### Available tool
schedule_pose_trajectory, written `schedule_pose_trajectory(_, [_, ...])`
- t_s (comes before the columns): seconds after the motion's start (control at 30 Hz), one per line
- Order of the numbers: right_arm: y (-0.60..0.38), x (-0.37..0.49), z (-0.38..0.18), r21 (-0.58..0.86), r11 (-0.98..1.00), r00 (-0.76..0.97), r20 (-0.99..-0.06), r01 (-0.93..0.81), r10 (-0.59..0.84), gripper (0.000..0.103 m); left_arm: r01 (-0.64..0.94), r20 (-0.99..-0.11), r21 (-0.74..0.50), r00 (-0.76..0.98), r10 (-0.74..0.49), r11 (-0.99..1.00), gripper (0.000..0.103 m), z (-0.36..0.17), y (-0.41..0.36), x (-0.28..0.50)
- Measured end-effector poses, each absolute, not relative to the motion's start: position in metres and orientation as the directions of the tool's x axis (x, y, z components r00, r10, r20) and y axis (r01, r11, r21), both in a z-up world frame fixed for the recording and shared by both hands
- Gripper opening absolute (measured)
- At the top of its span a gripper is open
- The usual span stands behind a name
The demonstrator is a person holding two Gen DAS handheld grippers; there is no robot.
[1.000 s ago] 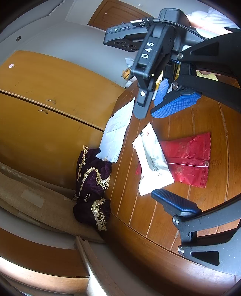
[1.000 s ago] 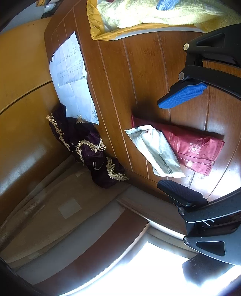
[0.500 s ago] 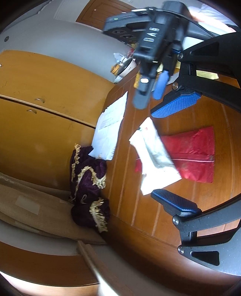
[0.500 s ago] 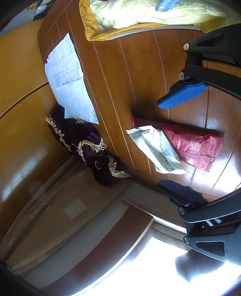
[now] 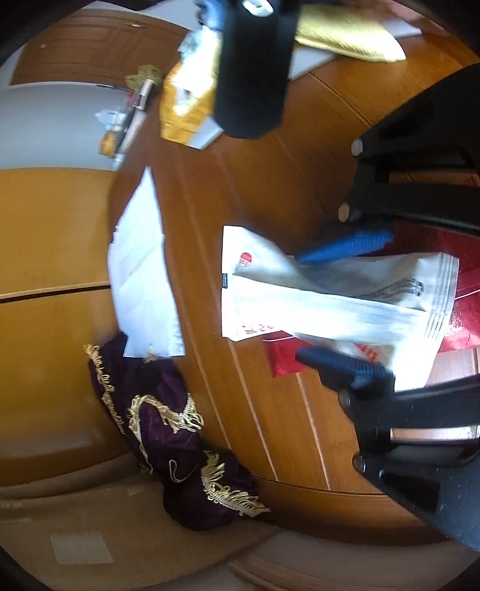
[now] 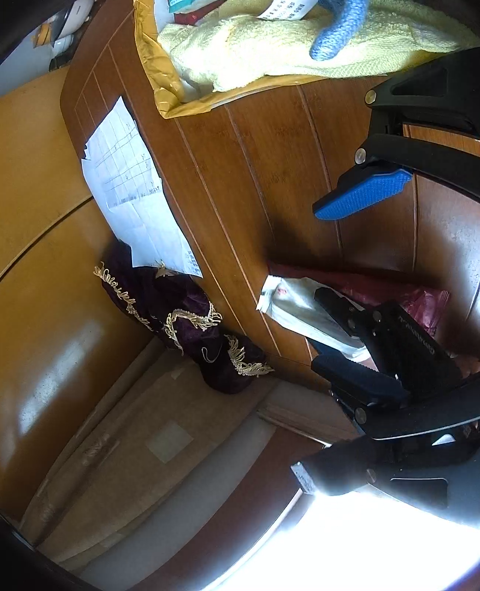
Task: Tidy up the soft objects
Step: 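Grasp the white wipes packet with the left tool and lift it, then grasp the dark red packet with the right tool while the left tool holds the white packet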
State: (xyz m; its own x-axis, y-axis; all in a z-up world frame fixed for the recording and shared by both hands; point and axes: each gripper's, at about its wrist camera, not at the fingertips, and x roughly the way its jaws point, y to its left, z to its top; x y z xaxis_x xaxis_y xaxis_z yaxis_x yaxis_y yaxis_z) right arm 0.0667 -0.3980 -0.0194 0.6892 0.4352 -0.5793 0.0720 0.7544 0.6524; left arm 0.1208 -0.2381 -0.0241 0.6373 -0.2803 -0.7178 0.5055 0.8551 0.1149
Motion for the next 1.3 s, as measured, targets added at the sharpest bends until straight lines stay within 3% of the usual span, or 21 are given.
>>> schedule_pose_trajectory(0.03, [-0.398, 0.067, -0.020, 0.653, 0.754, 0.687, -0.581, 0.072, 0.437, 0.078, 0.513, -0.711, 0.112, 0.640, -0.292, 0.851, 0.028, -0.023, -0.237, 0.117])
schedule_pose_trajectory(0.13, [-0.396, 0.069, -0.021, 0.658, 0.750, 0.678, -0.581, 0.064, 0.451, 0.078, 0.515, -0.703, 0.059, 0.629, -0.330, 0.855, 0.021, -0.014, -0.229, 0.108])
schedule_pose_trajectory(0.33, [-0.380, 0.073, -0.022, 0.631, 0.776, 0.644, -0.597, 0.009, 0.478, 0.079, 0.390, -0.661, -0.146, 0.645, -0.383, 0.909, 0.019, 0.011, -0.183, 0.098])
schedule_pose_trajectory(0.53, [-0.341, 0.078, -0.021, 0.539, 0.839, 0.596, -0.648, -0.082, 0.474, 0.079, 0.222, -0.521, -0.281, 0.782, -0.343, 0.934, 0.019, 0.026, -0.133, 0.065])
schedule_pose_trajectory(0.63, [-0.323, 0.083, -0.029, 0.495, 0.865, 0.570, -0.688, -0.084, 0.449, 0.080, 0.171, -0.497, -0.340, 0.802, -0.331, 0.925, 0.019, 0.024, -0.115, 0.061])
schedule_pose_trajectory(0.8, [-0.299, 0.094, -0.043, 0.416, 0.908, 0.528, -0.759, -0.056, 0.381, 0.082, 0.142, -0.439, -0.373, 0.843, -0.310, 0.917, 0.019, 0.029, -0.098, 0.051])
schedule_pose_trajectory(0.93, [-0.275, 0.104, -0.046, 0.331, 0.942, 0.519, -0.798, -0.045, 0.306, 0.099, 0.113, -0.412, -0.402, 0.864, -0.289, 0.909, 0.019, 0.032, -0.086, 0.045])
schedule_pose_trajectory(1.07, [-0.254, 0.104, -0.051, 0.173, 0.982, 0.538, -0.823, -0.070, 0.183, 0.099, 0.105, -0.399, -0.423, 0.870, -0.289, 0.900, 0.019, 0.033, -0.078, 0.043])
schedule_pose_trajectory(1.2, [-0.240, 0.099, -0.055, 0.021, 0.996, 0.555, -0.829, -0.089, 0.067, 0.090, 0.101, -0.412, -0.408, 0.866, -0.282, 0.907, 0.019, 0.033, -0.081, 0.043])
schedule_pose_trajectory(1.3, [-0.244, 0.099, -0.053, 0.026, 0.996, 0.556, -0.828, -0.089, 0.072, 0.085, 0.105, -0.415, -0.401, 0.865, -0.282, 0.910, 0.019, 0.034, -0.083, 0.043])
